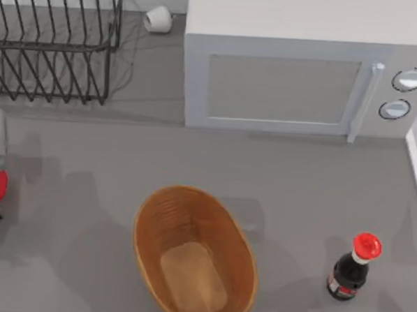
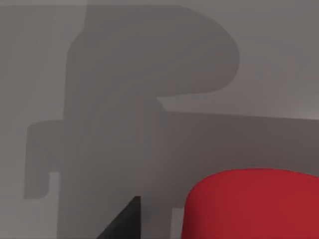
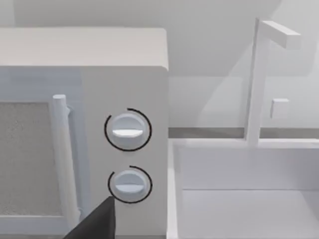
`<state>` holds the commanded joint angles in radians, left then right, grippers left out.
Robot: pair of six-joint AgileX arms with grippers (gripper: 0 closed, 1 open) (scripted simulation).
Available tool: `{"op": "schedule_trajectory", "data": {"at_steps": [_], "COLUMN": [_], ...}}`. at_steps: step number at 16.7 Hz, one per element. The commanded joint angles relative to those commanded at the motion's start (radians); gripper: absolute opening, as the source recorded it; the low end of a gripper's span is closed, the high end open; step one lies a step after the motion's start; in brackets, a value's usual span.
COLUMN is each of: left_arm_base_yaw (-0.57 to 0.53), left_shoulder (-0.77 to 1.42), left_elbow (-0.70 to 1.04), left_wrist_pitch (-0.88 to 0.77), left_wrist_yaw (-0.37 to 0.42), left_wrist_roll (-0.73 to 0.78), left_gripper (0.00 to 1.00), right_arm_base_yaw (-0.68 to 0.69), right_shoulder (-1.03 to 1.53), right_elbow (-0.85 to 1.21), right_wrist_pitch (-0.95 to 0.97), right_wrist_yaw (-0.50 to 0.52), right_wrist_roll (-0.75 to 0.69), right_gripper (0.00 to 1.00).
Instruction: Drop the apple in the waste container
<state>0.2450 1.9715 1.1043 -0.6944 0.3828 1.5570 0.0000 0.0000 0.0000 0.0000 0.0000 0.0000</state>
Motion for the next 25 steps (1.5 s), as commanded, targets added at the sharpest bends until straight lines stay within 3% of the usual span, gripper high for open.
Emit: {"op": "schedule_trajectory", "data": {"at_steps": [8,19,25], "left_arm_base_yaw": [0.000,0.006,0.001], "left_shoulder": [0.000,-0.024,-0.094], "left_elbow": [0.000,0.015,0.205], "left_wrist_pitch": [0.000,-0.040,-0.331], "left_wrist_yaw": [0.000,-0.001,-0.004], "left_wrist_roll": [0.000,-0.002,0.004], "left_gripper": [0.02,0.00,0.00], "right_arm_base_yaw": [0.000,0.000,0.000], "right_shoulder": [0.000,0.000,0.000], "right_elbow": [0.000,0.000,0.000], "right_wrist_pitch": [0.000,0.000,0.000], "right_wrist_yaw": [0.000,0.000,0.000], "right_wrist_roll": [0.000,0.000,0.000], "right_gripper": [1.00,1.00,1.00]}}
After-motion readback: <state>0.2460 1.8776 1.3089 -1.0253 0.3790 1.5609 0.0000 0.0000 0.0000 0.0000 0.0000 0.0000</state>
